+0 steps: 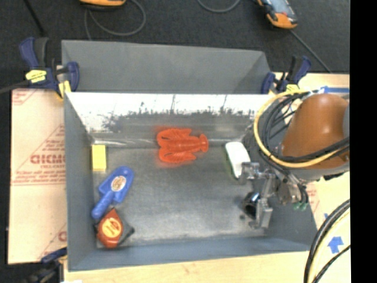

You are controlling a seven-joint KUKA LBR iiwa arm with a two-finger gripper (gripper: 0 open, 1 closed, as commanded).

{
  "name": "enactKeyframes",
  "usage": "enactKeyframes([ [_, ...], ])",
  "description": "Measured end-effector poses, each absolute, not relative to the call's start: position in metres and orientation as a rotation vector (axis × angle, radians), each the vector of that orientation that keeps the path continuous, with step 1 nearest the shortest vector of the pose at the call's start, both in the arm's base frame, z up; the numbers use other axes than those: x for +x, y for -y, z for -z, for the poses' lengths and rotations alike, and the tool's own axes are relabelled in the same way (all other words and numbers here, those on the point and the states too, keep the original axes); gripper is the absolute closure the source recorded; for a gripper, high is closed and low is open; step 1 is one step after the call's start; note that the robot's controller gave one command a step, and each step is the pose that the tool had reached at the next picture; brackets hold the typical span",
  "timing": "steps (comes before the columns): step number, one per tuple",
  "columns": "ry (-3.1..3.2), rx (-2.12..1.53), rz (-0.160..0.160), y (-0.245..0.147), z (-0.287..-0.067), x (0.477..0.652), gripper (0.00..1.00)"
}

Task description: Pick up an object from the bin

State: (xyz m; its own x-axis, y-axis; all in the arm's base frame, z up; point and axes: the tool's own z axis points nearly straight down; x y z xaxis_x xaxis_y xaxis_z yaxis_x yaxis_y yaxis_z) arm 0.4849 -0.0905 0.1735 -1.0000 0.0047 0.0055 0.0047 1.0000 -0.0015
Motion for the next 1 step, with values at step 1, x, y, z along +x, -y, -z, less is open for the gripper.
enactKeyframes([
  [1,3.144,-0.001,-0.005,0.0904,-0.1779,0.4867,0.00],
])
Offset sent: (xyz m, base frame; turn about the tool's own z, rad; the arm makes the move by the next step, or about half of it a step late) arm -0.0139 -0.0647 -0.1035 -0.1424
